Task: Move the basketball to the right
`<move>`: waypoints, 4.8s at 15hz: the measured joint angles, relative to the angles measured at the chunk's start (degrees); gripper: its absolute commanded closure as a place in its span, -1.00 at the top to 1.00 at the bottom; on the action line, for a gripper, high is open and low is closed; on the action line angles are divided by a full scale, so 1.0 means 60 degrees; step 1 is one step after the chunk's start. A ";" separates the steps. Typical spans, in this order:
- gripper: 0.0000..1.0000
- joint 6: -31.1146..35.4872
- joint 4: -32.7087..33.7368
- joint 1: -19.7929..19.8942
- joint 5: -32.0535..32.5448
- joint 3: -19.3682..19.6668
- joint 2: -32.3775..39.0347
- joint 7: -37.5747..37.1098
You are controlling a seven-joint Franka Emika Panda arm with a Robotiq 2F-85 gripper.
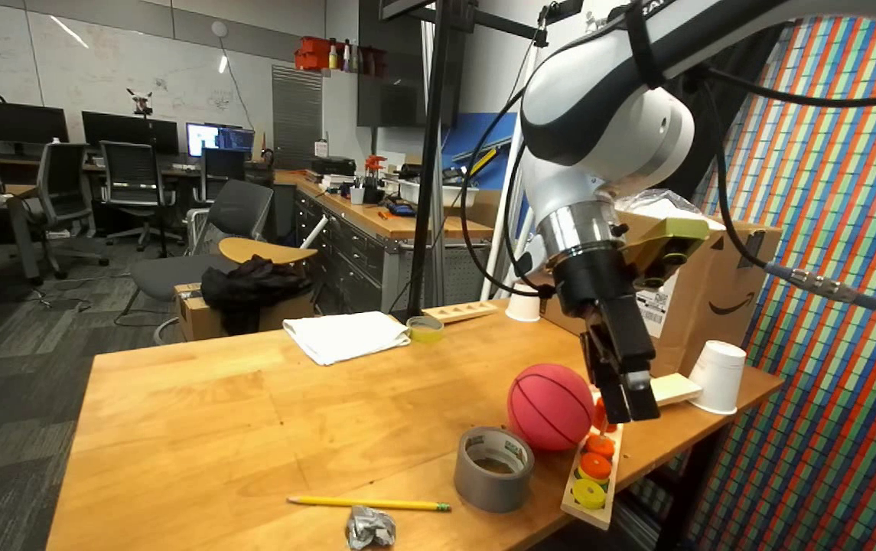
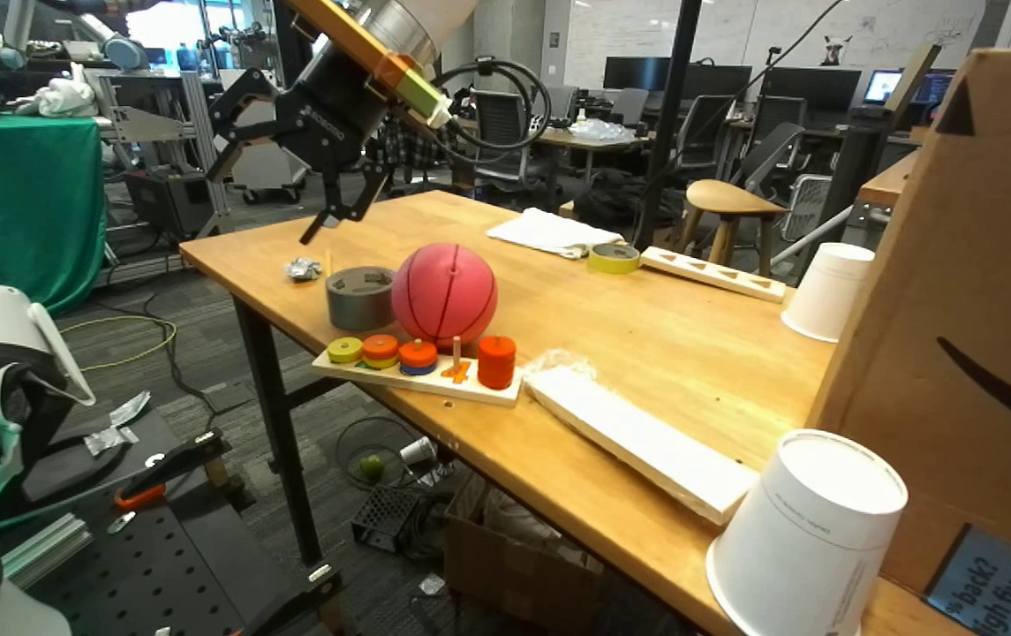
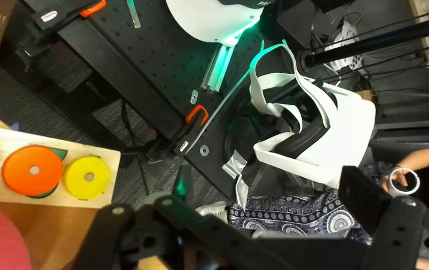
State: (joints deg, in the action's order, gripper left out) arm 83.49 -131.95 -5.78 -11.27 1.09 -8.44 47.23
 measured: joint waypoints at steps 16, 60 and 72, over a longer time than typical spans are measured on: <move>1.00 0.2912 -0.0708 0.0462 -0.0600 0.0061 0.0299 0.2246; 1.00 0.3997 -0.2389 -0.0690 0.0348 -0.0205 -0.2461 -0.2236; 1.00 0.6549 -0.3341 -0.1925 -0.0683 -0.1041 -0.1553 -0.2207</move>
State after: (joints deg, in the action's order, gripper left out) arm 122.79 -152.00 -17.33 -15.37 -5.15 -17.76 33.99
